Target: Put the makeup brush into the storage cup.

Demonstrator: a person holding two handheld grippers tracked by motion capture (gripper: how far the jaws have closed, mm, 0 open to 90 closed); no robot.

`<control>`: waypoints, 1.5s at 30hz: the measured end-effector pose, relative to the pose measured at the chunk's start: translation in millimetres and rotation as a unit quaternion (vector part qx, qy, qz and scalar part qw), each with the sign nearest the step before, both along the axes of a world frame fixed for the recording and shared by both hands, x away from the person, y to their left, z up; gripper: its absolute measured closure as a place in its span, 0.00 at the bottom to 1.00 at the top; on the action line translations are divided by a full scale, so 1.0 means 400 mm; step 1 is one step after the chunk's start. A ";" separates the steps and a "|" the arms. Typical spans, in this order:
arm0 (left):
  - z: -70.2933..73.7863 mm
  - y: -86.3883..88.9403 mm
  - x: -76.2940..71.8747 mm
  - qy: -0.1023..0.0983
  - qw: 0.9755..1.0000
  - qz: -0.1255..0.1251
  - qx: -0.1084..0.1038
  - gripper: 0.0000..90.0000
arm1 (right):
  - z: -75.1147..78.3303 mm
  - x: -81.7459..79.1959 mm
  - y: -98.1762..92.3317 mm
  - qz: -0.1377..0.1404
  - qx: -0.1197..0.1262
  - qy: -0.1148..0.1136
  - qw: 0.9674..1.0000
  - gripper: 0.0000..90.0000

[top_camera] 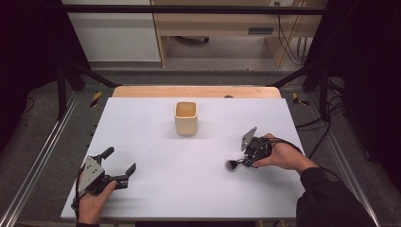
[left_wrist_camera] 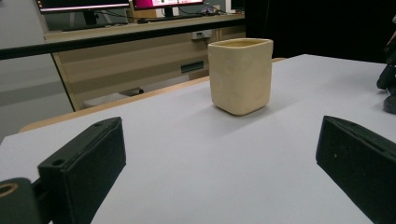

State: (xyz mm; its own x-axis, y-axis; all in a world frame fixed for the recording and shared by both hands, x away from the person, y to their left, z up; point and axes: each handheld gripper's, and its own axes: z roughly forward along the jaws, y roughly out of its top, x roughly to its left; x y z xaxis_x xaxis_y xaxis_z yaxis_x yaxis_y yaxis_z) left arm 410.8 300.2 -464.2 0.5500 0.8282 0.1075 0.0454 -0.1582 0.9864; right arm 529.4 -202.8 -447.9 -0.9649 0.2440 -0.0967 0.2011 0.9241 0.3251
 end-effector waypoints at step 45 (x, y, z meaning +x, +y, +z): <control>0.002 -0.001 -0.003 -0.001 1.000 -0.001 -0.001 0.02 | 0.125 -0.044 0.032 -0.029 0.095 -0.052 0.994 0.82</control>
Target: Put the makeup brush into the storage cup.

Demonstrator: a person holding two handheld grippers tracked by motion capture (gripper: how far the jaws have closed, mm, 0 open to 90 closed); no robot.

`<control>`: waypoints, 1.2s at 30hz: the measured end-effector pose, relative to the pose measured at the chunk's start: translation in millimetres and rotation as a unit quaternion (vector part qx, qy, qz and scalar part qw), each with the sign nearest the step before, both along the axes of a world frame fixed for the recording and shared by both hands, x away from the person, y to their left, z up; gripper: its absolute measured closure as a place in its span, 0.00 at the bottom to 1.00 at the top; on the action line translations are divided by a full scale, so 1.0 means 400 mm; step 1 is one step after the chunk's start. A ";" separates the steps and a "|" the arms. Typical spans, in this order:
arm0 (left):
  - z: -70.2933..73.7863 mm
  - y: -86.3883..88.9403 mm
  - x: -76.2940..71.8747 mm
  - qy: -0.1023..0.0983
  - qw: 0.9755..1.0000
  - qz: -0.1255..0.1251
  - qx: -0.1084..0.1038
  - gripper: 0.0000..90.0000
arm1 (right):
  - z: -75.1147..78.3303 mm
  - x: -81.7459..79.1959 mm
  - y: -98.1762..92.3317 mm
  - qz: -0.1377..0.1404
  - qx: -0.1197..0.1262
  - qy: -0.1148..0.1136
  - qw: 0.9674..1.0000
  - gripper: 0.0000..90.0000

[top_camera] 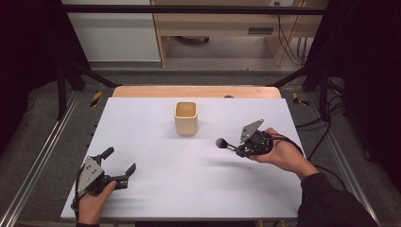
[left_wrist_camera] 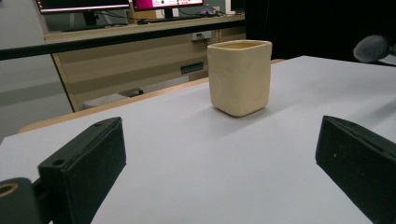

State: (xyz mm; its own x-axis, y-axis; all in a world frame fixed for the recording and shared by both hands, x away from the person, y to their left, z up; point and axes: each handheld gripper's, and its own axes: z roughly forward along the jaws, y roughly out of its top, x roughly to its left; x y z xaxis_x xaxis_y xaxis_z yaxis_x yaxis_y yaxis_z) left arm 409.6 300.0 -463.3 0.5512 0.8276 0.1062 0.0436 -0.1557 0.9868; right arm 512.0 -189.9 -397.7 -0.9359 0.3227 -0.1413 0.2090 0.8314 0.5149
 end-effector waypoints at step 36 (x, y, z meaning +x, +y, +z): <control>0.049 -0.036 -0.010 0.007 0.999 -0.028 -0.029 0.03 | 0.048 -0.042 0.126 -0.037 0.200 -0.067 0.977 0.82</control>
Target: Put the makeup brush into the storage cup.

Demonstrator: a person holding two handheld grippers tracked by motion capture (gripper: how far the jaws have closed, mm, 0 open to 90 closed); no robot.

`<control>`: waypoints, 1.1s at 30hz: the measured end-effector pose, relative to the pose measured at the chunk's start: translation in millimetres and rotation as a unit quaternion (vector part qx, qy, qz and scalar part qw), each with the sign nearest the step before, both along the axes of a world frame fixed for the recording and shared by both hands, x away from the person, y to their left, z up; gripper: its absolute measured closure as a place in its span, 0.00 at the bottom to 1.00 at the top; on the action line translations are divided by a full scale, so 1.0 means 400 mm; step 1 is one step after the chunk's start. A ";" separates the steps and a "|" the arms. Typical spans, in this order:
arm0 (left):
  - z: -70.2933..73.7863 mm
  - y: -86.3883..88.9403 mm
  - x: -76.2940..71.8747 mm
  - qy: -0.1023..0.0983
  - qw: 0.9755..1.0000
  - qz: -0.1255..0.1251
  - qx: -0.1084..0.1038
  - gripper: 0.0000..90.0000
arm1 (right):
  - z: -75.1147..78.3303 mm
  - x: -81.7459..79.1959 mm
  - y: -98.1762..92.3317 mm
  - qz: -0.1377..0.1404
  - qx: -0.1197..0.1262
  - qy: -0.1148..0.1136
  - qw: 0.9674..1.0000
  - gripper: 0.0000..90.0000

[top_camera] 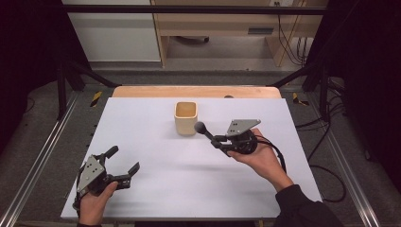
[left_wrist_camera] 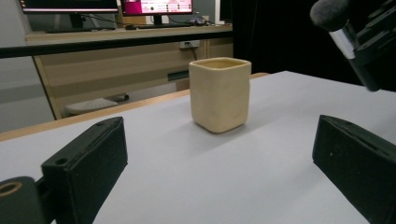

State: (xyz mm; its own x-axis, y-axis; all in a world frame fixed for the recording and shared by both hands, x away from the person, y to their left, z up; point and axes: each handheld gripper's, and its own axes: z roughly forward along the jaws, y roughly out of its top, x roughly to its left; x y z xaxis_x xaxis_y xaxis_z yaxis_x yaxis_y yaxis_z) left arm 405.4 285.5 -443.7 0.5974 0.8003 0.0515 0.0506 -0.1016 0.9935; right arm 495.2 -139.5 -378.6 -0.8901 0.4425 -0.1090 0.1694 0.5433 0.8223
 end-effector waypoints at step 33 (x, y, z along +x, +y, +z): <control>0.151 -0.205 0.076 0.099 0.991 -0.028 -0.080 0.04 | -0.059 -0.071 0.221 -0.031 0.143 -0.057 0.988 0.82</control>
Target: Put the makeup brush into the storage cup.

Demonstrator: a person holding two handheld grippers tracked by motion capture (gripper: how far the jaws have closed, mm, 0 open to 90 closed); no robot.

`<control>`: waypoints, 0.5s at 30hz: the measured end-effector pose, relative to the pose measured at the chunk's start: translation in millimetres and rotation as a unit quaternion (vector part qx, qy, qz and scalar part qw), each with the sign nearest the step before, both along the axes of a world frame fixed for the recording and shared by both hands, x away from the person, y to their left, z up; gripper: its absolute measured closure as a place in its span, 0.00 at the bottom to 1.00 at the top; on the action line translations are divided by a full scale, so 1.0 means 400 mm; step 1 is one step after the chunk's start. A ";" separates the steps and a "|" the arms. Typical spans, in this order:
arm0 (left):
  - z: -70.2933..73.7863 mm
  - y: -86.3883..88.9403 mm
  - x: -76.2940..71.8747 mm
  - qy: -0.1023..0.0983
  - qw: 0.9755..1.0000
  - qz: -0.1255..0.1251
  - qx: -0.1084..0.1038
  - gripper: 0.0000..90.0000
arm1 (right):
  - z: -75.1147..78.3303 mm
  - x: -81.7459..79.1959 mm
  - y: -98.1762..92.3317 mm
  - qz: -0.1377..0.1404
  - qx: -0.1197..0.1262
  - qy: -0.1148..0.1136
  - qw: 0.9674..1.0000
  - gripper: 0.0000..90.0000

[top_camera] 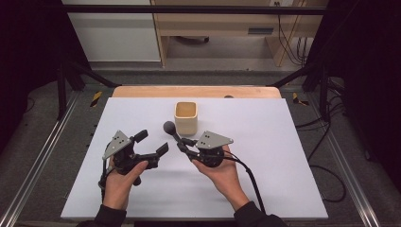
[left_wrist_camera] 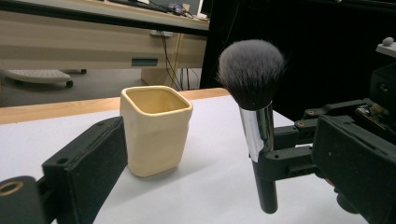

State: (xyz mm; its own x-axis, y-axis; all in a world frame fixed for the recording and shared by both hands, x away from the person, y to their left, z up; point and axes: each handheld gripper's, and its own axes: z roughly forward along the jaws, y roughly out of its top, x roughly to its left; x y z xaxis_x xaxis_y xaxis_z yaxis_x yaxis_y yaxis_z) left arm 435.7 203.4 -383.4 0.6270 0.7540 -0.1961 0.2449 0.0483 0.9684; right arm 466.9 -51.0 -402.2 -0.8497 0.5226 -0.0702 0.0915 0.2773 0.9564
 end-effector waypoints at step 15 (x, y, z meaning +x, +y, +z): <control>-0.012 -0.042 0.008 0.020 0.999 -0.018 -0.027 0.29 | -0.003 -0.011 0.034 0.006 0.006 -0.007 1.000 0.82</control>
